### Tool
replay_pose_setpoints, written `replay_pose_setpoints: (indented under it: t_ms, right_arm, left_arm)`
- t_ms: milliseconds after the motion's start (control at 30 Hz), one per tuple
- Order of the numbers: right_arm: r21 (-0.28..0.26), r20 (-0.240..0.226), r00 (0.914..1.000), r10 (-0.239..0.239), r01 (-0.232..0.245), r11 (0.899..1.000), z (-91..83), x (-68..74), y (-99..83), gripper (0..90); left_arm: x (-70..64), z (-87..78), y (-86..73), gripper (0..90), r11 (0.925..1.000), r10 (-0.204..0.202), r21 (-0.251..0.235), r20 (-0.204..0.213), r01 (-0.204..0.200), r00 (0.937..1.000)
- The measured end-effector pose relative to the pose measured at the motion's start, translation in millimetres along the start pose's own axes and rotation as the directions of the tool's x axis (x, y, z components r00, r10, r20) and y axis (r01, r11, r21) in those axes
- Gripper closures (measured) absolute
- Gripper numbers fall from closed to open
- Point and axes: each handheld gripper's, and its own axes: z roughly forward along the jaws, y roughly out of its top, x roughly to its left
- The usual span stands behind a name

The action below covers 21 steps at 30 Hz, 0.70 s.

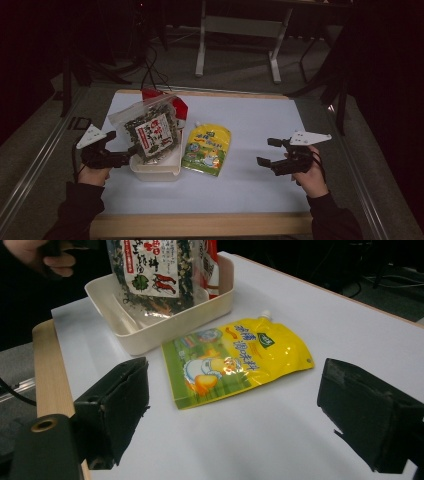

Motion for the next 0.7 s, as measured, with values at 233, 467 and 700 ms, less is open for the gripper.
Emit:
replay_pose_setpoints:
  t_ms: [233,467,700]
  right_arm:
    - [0.031,-0.004,0.9998,-0.017,0.017,0.999,2.0,-0.2,-0.4,13.5]
    - [0.028,-0.013,0.9998,-0.015,0.015,0.999,2.0,0.5,0.0,13.5]
    - [0.027,-0.015,0.9997,-0.021,0.021,0.999,2.5,1.4,0.3,13.7]
  left_arm:
    - [-20.8,-20.7,-5.3,2.1,0.9988,-0.003,-0.048,0.024,0.004,0.9997]
    - [-45.4,-38.5,-15.5,2.1,0.9975,0.014,-0.070,0.063,-0.010,0.9979]
    - [-68.3,-46.4,-34.2,2.1,0.9992,0.034,-0.027,0.165,-0.030,0.9856]
